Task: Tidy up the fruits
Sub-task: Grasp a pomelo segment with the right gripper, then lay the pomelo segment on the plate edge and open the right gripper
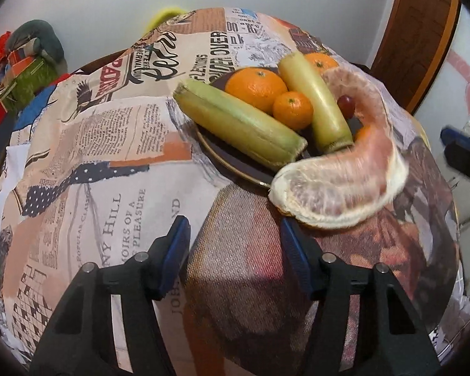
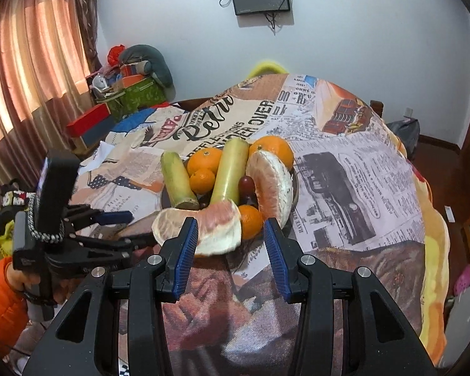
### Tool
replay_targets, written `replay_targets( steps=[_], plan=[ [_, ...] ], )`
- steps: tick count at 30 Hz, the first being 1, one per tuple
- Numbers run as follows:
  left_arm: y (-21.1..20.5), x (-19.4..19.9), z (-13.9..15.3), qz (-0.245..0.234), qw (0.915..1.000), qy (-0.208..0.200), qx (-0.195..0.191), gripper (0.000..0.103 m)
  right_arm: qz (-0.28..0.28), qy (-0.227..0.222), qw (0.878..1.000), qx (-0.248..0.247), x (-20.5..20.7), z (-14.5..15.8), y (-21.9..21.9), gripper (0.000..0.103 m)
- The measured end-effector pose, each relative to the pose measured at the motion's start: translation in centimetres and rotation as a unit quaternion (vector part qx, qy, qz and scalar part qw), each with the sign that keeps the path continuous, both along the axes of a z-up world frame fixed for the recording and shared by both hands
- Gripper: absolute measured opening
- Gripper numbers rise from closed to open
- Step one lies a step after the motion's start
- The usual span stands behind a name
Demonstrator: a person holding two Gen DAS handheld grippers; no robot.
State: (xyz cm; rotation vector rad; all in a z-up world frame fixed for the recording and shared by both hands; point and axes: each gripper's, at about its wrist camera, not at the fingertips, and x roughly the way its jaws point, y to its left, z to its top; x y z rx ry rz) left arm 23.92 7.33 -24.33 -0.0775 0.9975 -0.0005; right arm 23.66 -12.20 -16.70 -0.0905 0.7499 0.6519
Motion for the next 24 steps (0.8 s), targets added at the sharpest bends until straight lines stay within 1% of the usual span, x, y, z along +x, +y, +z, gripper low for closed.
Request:
replay_targets(
  steps=[4, 7, 9, 14, 15, 16, 18, 24],
  plan=[
    [0.0, 0.6, 0.8, 0.007, 0.9998, -0.011, -0.017, 0.057, 0.008, 0.024, 1.0, -0.005, 0.0, -1.3, 0.4, 0.04],
    [-0.6, 0.9, 0.8, 0.006, 0.9998, -0.013, -0.01, 0.057, 0.028, 0.052, 0.998, -0.015, -0.3, -2.9, 1.1, 0.04],
    [-0.7, 0.9, 0.7, 0.007, 0.9999, -0.013, -0.007, 0.057, 0.028, 0.062, 0.997, -0.026, -0.4, -3.9, 1.3, 0.04],
    [-0.6, 0.5, 0.4, 0.001, 0.9997, -0.009, -0.022, 0.057, 0.033, 0.096, 0.994, -0.031, 0.1, -5.6, 1.1, 0.04],
    [-0.7, 0.4, 0.4, 0.0, 0.9997, -0.009, -0.022, 0.057, 0.034, 0.096, 0.994, -0.027, 0.2, -5.6, 1.0, 0.04],
    [-0.9, 0.4, 0.4, -0.001, 0.9998, -0.01, -0.018, 0.056, 0.036, 0.095, 0.994, -0.025, 0.2, -5.5, 1.0, 0.043],
    [-1.1, 0.4, 0.6, -0.002, 0.9998, -0.014, -0.015, 0.052, 0.039, 0.097, 0.994, -0.021, 0.4, -5.5, 1.2, 0.043],
    [-0.6, 0.8, 2.3, 0.011, 0.999, -0.039, -0.018, 0.052, 0.037, 0.095, 0.995, -0.012, 0.7, -5.6, 2.0, 0.043]
  ],
)
